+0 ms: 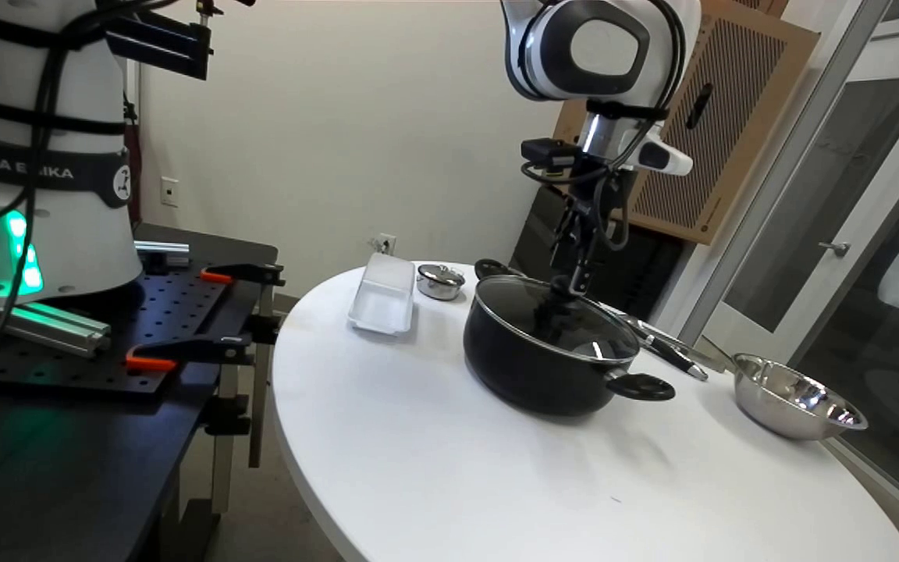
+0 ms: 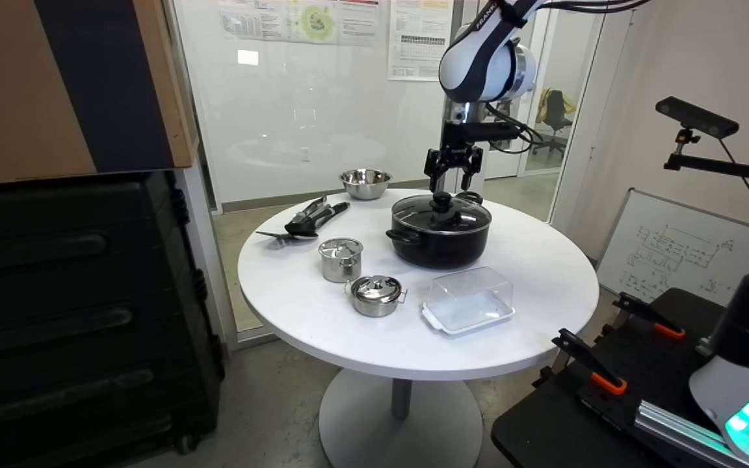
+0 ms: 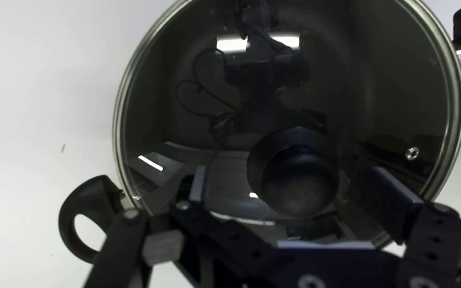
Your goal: Take the lid off the black pot
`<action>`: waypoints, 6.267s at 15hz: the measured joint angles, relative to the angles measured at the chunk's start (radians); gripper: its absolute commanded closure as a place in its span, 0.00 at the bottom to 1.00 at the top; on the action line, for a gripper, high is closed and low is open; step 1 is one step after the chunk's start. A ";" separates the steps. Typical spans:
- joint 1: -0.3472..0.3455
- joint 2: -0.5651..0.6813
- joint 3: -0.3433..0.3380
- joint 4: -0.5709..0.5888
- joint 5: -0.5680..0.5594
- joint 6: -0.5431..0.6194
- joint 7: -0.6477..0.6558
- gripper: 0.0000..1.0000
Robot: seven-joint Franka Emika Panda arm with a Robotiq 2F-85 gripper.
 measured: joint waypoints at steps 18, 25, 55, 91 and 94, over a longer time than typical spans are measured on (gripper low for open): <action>0.035 0.093 -0.011 0.094 -0.038 -0.002 0.064 0.75; 0.041 0.096 -0.017 0.098 -0.043 -0.002 0.091 0.75; -0.148 -0.335 -0.127 -0.346 -0.268 -0.149 0.117 0.75; 0.031 0.049 -0.254 -0.231 -0.412 0.092 0.409 0.00; 0.041 0.052 -0.263 -0.224 -0.415 0.092 0.415 0.00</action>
